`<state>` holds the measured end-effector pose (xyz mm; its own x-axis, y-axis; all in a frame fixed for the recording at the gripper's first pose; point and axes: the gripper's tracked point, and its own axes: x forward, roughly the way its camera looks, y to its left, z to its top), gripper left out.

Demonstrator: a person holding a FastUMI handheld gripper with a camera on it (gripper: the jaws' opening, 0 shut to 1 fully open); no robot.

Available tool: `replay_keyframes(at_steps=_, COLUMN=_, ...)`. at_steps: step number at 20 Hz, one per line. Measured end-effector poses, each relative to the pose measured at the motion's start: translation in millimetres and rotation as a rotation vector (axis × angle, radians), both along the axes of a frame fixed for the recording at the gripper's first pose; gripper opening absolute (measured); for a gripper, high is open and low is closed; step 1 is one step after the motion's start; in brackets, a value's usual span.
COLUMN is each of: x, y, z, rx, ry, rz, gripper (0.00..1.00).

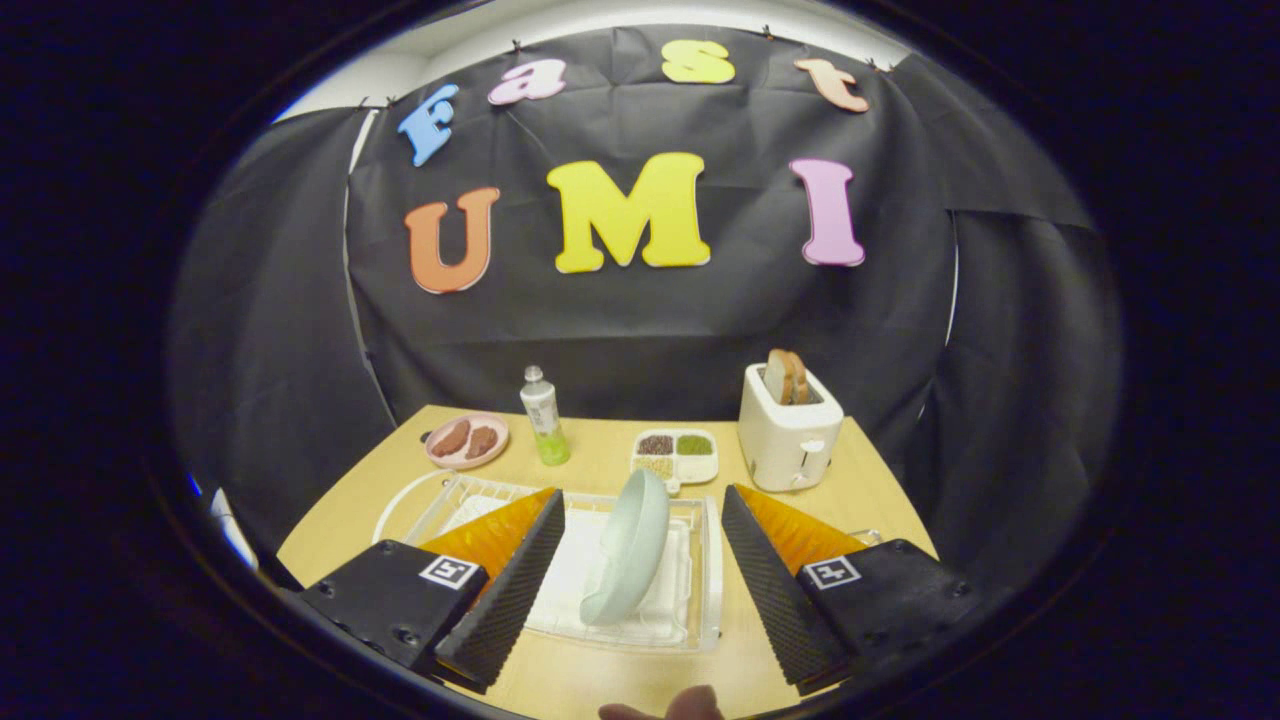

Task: Take the plate from the dish rack, then take the spoon from the basket and place it into the plate.

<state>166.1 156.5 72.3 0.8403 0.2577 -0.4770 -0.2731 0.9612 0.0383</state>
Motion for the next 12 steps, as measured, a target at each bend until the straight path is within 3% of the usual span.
replay_keyframes(at_steps=6, x=33.8, y=18.2, z=-55.9, rx=-0.047, ry=0.239, rz=-0.035, gripper=1.0)
replay_keyframes(at_steps=12, x=50.2, y=44.7, z=-101.5, rx=0.003, ry=0.415, rz=-0.073, gripper=0.95)
